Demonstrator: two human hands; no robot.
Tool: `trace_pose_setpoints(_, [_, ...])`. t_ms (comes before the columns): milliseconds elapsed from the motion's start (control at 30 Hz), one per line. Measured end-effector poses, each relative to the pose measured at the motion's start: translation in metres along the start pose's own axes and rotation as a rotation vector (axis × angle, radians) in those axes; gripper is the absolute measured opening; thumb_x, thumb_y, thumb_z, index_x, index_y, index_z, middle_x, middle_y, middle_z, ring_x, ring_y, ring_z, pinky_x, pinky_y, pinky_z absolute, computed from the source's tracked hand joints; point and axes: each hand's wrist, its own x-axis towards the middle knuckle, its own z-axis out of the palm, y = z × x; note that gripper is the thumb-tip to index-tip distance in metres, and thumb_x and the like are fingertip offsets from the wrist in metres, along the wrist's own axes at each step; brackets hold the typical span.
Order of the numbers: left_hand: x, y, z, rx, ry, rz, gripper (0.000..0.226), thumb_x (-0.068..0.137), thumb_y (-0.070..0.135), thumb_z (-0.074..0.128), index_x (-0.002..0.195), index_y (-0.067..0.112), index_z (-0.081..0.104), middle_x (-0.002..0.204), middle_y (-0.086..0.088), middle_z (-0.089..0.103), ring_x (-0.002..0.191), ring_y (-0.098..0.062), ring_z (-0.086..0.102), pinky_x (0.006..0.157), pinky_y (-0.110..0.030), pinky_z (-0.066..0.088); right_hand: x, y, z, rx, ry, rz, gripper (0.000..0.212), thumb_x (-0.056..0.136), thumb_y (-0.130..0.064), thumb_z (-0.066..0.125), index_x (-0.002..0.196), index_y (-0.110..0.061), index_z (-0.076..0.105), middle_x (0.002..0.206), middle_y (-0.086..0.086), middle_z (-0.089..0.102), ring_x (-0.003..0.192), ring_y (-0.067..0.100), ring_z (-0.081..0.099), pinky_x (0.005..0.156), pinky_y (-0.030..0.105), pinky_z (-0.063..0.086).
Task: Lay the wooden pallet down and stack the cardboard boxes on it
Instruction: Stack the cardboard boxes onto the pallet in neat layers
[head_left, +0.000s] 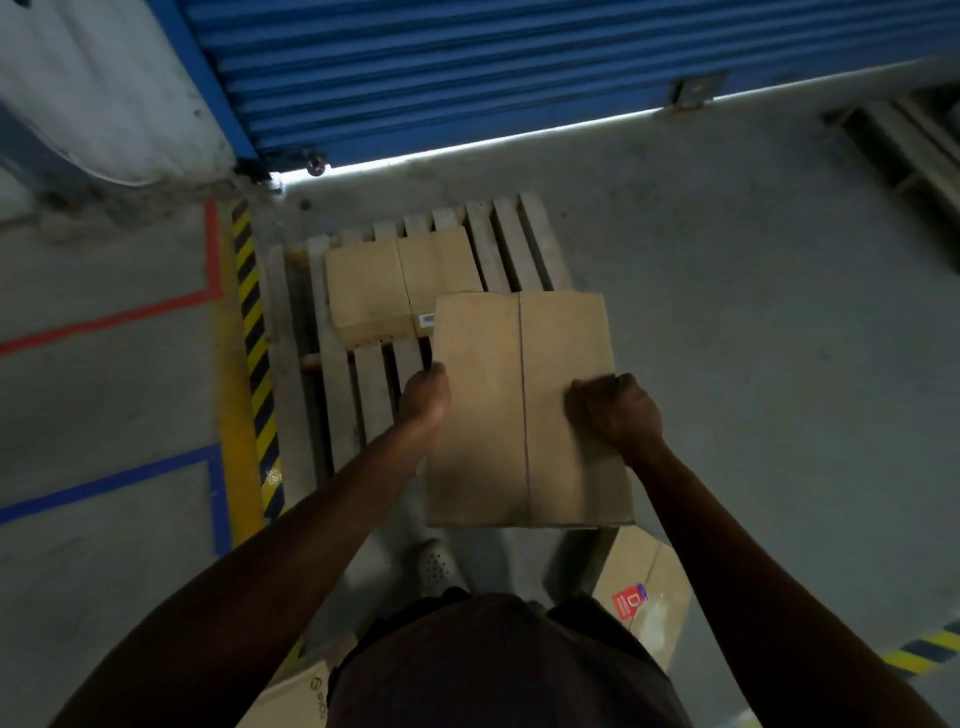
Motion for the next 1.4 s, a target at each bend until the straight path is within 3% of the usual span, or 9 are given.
trace_pose_setpoints(267, [0.048, -0.009, 0.002, -0.155, -0.013, 0.016, 0.096, 0.052, 0.068, 0.056, 0.131, 0.014, 0.054, 0.117, -0.014, 0.065, 0.102, -0.034, 0.064, 0.091, -0.051, 0.055, 0.041, -0.035, 0.015, -0.100, -0.023, -0.038, 0.060, 0.097, -0.048, 0.057, 0.129, 0.001, 0.046, 0.126, 0.027, 0.059, 0.116, 0.042, 0.057, 0.097, 0.045, 0.045])
trace_pose_setpoints(500, [0.140, -0.034, 0.027, -0.116, -0.027, -0.007, 0.071, 0.061, 0.052, 0.069, 0.106, -0.003, 0.061, 0.102, -0.014, 0.066, 0.097, -0.034, 0.065, 0.082, -0.042, 0.054, 0.096, -0.058, 0.015, -0.061, -0.118, -0.068, 0.070, 0.091, -0.052, 0.064, 0.133, 0.002, 0.047, 0.131, 0.023, 0.059, 0.120, 0.038, 0.058, 0.097, 0.039, 0.045])
trace_pose_setpoints(600, [0.123, 0.008, 0.025, -0.152, 0.037, -0.049, 0.069, 0.065, 0.056, 0.072, 0.118, 0.013, 0.059, 0.108, -0.005, 0.066, 0.097, -0.023, 0.066, 0.072, -0.035, 0.056, 0.127, -0.064, 0.021, -0.034, -0.193, -0.053, 0.073, 0.088, -0.057, 0.065, 0.135, -0.004, 0.049, 0.128, 0.020, 0.061, 0.119, 0.037, 0.059, 0.099, 0.041, 0.047])
trace_pose_setpoints(700, [0.128, 0.032, 0.034, -0.213, 0.071, -0.111, 0.045, 0.088, 0.033, 0.070, 0.124, 0.020, 0.048, 0.103, 0.001, 0.057, 0.087, -0.018, 0.061, 0.063, -0.032, 0.055, 0.157, -0.068, 0.038, -0.004, -0.228, -0.089, 0.068, 0.078, -0.073, 0.055, 0.123, -0.021, 0.062, 0.119, 0.005, 0.065, 0.109, 0.027, 0.063, 0.094, 0.041, 0.052])
trace_pose_setpoints(800, [0.171, 0.019, 0.046, -0.257, 0.076, -0.142, 0.064, 0.078, 0.040, 0.075, 0.133, 0.022, 0.048, 0.118, -0.004, 0.058, 0.098, -0.027, 0.063, 0.075, -0.047, 0.060, 0.187, -0.064, 0.063, -0.037, -0.237, -0.029, 0.064, 0.086, -0.054, 0.065, 0.134, -0.014, 0.049, 0.127, 0.008, 0.059, 0.116, 0.030, 0.058, 0.096, 0.042, 0.051])
trace_pose_setpoints(900, [0.234, -0.023, 0.063, -0.220, 0.099, -0.221, 0.086, 0.051, 0.060, 0.074, 0.127, 0.026, 0.053, 0.122, -0.006, 0.064, 0.102, -0.031, 0.067, 0.082, -0.056, 0.058, 0.223, -0.057, 0.097, -0.052, -0.262, 0.035, 0.073, 0.078, -0.062, 0.067, 0.134, -0.020, 0.046, 0.130, 0.005, 0.059, 0.116, 0.030, 0.056, 0.093, 0.042, 0.052])
trace_pose_setpoints(1100, [0.336, -0.062, 0.094, -0.140, 0.108, -0.191, 0.086, 0.053, 0.064, 0.074, 0.125, 0.020, 0.057, 0.114, -0.002, 0.067, 0.102, -0.026, 0.066, 0.084, -0.044, 0.059, 0.315, -0.044, 0.191, -0.082, -0.250, 0.052, 0.074, 0.081, -0.053, 0.072, 0.137, -0.014, 0.044, 0.133, 0.010, 0.057, 0.120, 0.034, 0.054, 0.096, 0.046, 0.049])
trace_pose_setpoints(1233, [0.415, -0.103, 0.118, -0.175, 0.104, -0.161, 0.043, 0.083, 0.032, 0.077, 0.117, 0.019, 0.055, 0.107, -0.004, 0.067, 0.090, -0.021, 0.067, 0.064, -0.031, 0.058, 0.375, -0.023, 0.268, -0.031, -0.254, 0.037, 0.100, 0.059, -0.080, 0.059, 0.135, -0.018, 0.046, 0.127, 0.005, 0.060, 0.113, 0.029, 0.059, 0.093, 0.052, 0.053])
trace_pose_setpoints(1400, [0.496, -0.146, 0.131, -0.174, 0.076, -0.136, 0.047, 0.086, 0.030, 0.074, 0.125, 0.019, 0.052, 0.108, -0.004, 0.065, 0.090, -0.022, 0.067, 0.074, -0.041, 0.059, 0.445, 0.029, 0.364, 0.028, -0.276, -0.035, 0.112, 0.047, -0.103, 0.042, 0.127, -0.026, 0.056, 0.115, -0.003, 0.066, 0.105, 0.021, 0.065, 0.083, 0.047, 0.059])
